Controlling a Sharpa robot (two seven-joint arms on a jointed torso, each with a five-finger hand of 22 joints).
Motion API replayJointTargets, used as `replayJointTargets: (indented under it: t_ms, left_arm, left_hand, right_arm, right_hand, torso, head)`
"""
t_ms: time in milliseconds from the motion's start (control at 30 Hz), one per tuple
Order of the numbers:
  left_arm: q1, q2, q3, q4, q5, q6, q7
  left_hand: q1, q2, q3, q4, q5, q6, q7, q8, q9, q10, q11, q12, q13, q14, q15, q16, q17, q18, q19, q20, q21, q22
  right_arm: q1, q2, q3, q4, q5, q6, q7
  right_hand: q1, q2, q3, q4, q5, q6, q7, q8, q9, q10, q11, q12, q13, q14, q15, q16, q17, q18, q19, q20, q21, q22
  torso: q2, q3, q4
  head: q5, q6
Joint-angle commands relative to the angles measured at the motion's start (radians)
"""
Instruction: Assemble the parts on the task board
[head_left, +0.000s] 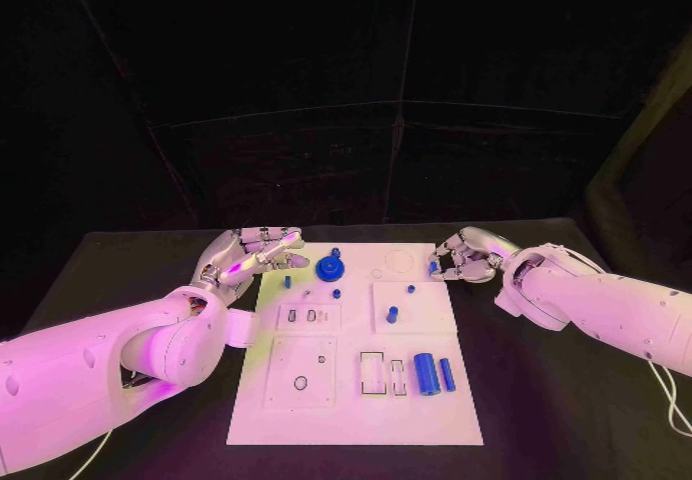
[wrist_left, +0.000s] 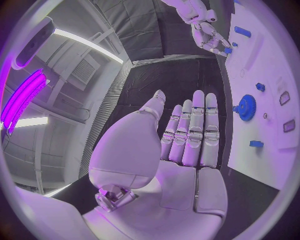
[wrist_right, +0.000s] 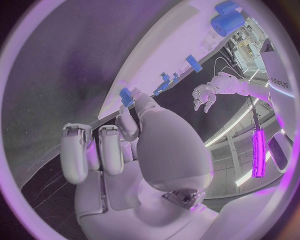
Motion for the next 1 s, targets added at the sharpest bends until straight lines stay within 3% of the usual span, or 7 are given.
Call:
replayJointTargets:
  t_ms: [33, 500, 767, 1000]
  left_arm:
    - [0.001, 0.0, 0.001, 0.001, -0.005, 0.012, 0.004]
    - [0.001, 0.0, 0.001, 0.001, -0.005, 0.009, 0.003]
    - [0.001, 0.0, 0.001, 0.001, -0.005, 0.009, 0.002]
    - [0.001, 0.0, 0.001, 0.001, -0.005, 0.009, 0.002]
  left_hand:
    - [0.002, 0.012, 0.001, -0.006, 0.005, 0.007, -0.002, -0.004, -0.001, 0.007, 0.001, -0.004, 0.001, 0.007, -0.002, -0.004, 0.001, 0.015, 0.008, 0.0, -0.006, -0.002]
    - [0.004, 0.013, 0.002, -0.008, 0.005, 0.006, -0.001, -0.006, -0.001, 0.006, 0.002, -0.006, 0.0, 0.008, -0.002, -0.005, 0.002, 0.015, 0.009, -0.001, -0.007, -0.002]
    - [0.004, 0.013, 0.002, -0.008, 0.005, 0.006, -0.001, -0.007, -0.001, 0.006, 0.002, -0.006, 0.0, 0.008, -0.002, -0.005, 0.002, 0.015, 0.01, -0.001, -0.007, -0.002]
    - [0.005, 0.014, 0.002, -0.009, 0.005, 0.006, 0.0, -0.007, -0.001, 0.005, 0.002, -0.007, 0.0, 0.008, -0.002, -0.006, 0.002, 0.015, 0.01, -0.001, -0.007, -0.003]
  right_arm:
    - [0.001, 0.005, 0.0, -0.003, 0.003, 0.021, 0.003]
    - [-0.002, 0.015, 0.001, -0.015, 0.003, 0.023, -0.007]
    - [-0.002, 0.018, 0.001, -0.019, 0.003, 0.003, -0.011]
    - [-0.002, 0.018, 0.001, -0.012, 0.003, -0.052, -0.008]
  right_hand:
    - [0.0, 0.012, 0.004, -0.008, -0.005, 0.008, 0.0, 0.006, 0.001, 0.005, -0.001, 0.006, 0.003, 0.066, -0.005, 0.006, 0.066, 0.002, 0.003, -0.004, 0.003, 0.128]
    - [0.004, 0.028, 0.02, -0.013, -0.002, 0.024, -0.002, 0.009, 0.0, 0.009, -0.004, 0.013, 0.009, 0.067, -0.008, 0.008, 0.071, 0.001, 0.008, -0.006, 0.005, 0.134]
    - [0.019, 0.066, 0.066, -0.027, -0.048, 0.078, -0.018, 0.025, 0.004, 0.016, -0.017, 0.023, 0.018, 0.068, -0.018, 0.009, 0.075, -0.001, 0.013, -0.014, 0.008, 0.141]
    - [0.028, 0.093, 0.109, -0.044, -0.076, 0.112, -0.031, 0.038, 0.007, 0.024, -0.027, 0.032, 0.026, 0.07, -0.027, 0.012, 0.083, -0.003, 0.02, -0.022, 0.012, 0.151]
  torso:
    - [0.0, 0.0002, 0.0002]
    - [0.0, 0.0007, -0.0009]
    - [0.0, 0.0009, -0.0002]
    - [-0.001, 0.001, -0.0021]
  head:
    - [0.002, 0.0]
    - [0.009, 0.0]
    - [0.009, -0.002]
    - [0.008, -0.004]
